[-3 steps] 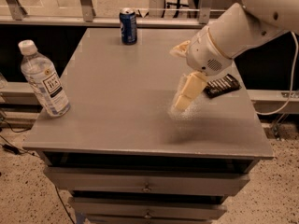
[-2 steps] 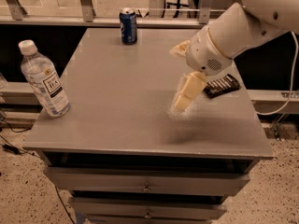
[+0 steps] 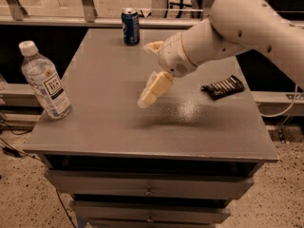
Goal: Move blue plastic bottle near rxbar chocolate
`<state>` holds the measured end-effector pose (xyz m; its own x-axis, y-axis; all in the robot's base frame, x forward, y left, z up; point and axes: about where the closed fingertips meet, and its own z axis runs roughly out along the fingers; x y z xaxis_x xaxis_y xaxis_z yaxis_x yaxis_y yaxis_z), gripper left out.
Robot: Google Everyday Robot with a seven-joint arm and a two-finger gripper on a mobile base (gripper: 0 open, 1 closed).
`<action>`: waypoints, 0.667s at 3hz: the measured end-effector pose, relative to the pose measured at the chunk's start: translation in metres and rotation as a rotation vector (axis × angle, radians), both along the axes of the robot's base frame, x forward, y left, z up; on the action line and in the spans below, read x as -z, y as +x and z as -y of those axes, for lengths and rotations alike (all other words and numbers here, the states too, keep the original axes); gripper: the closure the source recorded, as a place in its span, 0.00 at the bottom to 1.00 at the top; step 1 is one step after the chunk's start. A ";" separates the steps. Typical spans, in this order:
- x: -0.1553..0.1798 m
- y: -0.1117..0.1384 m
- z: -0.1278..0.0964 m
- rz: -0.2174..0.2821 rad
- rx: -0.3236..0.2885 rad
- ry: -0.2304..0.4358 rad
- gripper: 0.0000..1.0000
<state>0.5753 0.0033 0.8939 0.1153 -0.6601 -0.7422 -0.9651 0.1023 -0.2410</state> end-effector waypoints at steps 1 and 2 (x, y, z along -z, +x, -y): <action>0.001 0.026 -0.047 0.034 -0.048 0.122 0.00; -0.008 0.038 -0.091 0.026 -0.106 0.254 0.00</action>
Offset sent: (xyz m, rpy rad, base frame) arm 0.0528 0.1363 0.0240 0.4231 -0.0101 0.1702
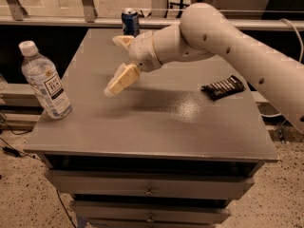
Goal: Move blue plastic bottle near rxbar chocolate
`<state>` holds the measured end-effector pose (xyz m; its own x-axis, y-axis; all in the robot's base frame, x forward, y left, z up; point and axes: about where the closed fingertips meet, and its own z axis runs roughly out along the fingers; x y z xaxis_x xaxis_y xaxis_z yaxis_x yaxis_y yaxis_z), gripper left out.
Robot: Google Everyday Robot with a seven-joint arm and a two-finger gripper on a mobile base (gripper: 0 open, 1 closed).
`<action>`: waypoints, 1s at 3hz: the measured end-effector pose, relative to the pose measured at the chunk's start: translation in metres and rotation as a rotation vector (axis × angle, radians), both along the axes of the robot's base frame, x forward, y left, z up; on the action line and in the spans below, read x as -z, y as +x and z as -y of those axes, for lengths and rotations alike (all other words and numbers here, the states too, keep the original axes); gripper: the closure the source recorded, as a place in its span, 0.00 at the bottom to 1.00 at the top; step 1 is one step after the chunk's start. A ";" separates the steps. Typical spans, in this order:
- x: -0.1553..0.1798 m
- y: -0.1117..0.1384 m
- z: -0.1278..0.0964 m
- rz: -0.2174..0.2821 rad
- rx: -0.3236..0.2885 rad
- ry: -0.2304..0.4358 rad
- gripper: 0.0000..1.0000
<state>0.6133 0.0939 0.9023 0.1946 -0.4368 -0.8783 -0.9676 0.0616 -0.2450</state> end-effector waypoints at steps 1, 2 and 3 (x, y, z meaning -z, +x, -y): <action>-0.011 -0.001 -0.028 -0.044 -0.064 0.123 0.00; -0.016 -0.015 -0.069 -0.138 -0.159 0.248 0.00; -0.015 -0.030 -0.104 -0.204 -0.226 0.307 0.00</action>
Offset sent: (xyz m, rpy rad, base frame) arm -0.0193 0.0856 0.0238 0.3418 0.1982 0.2144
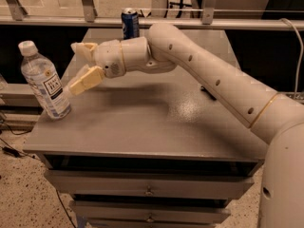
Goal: Move blue plastic bottle near rxbar chocolate
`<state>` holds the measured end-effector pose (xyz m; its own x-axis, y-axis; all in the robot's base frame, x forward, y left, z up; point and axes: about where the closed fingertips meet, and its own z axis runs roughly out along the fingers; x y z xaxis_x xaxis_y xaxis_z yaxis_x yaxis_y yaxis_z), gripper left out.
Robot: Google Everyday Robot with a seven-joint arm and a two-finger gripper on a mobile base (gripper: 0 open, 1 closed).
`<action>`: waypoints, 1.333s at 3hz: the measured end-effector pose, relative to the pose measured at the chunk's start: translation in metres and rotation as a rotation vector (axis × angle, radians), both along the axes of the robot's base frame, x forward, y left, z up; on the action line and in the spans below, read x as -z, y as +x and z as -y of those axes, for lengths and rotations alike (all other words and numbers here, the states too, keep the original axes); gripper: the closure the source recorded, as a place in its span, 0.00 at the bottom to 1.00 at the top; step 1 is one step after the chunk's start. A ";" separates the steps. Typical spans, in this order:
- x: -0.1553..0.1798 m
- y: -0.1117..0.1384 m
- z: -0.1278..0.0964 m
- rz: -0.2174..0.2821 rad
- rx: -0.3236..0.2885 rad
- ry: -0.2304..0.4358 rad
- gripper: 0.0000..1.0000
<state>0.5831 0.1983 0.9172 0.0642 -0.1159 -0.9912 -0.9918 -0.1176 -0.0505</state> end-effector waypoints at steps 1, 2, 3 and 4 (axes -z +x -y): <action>-0.002 -0.013 -0.033 -0.012 -0.041 -0.008 0.00; -0.007 -0.023 -0.055 -0.006 -0.068 -0.015 0.00; -0.007 -0.030 -0.063 -0.004 -0.079 -0.013 0.13; -0.003 -0.035 -0.060 -0.015 -0.070 -0.017 0.37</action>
Offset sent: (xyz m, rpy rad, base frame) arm -0.0311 0.0762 0.0136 -0.0236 -0.0038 0.0911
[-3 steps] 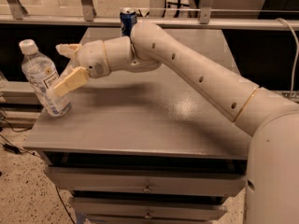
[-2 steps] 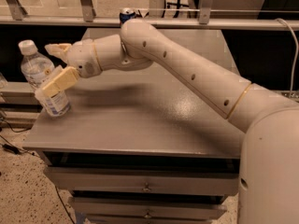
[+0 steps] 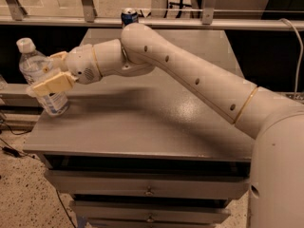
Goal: Move blue plastic bottle near rxbar chocolate
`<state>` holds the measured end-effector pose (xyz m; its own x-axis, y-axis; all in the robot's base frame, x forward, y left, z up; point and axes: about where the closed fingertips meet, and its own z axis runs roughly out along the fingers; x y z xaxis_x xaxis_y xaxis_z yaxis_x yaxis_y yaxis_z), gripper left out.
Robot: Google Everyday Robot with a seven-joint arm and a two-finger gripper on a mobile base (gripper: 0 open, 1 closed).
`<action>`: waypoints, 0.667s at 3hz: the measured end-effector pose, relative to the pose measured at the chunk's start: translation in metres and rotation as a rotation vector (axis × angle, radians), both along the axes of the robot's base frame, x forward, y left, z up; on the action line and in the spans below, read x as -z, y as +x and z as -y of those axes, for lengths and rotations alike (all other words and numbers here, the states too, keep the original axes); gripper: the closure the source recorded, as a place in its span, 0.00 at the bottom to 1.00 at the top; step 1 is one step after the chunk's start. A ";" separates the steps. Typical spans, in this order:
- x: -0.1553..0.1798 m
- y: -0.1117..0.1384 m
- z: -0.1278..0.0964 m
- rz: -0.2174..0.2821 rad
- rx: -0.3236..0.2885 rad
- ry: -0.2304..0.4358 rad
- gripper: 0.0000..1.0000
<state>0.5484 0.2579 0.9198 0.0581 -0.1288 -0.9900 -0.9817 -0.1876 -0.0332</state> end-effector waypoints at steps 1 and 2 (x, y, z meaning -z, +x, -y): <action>0.006 -0.004 0.009 -0.014 0.021 -0.014 0.60; 0.009 0.003 0.041 -0.007 0.087 -0.055 0.83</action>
Offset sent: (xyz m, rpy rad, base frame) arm 0.0204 -0.1014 -0.0112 -0.1172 -0.0115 -0.2079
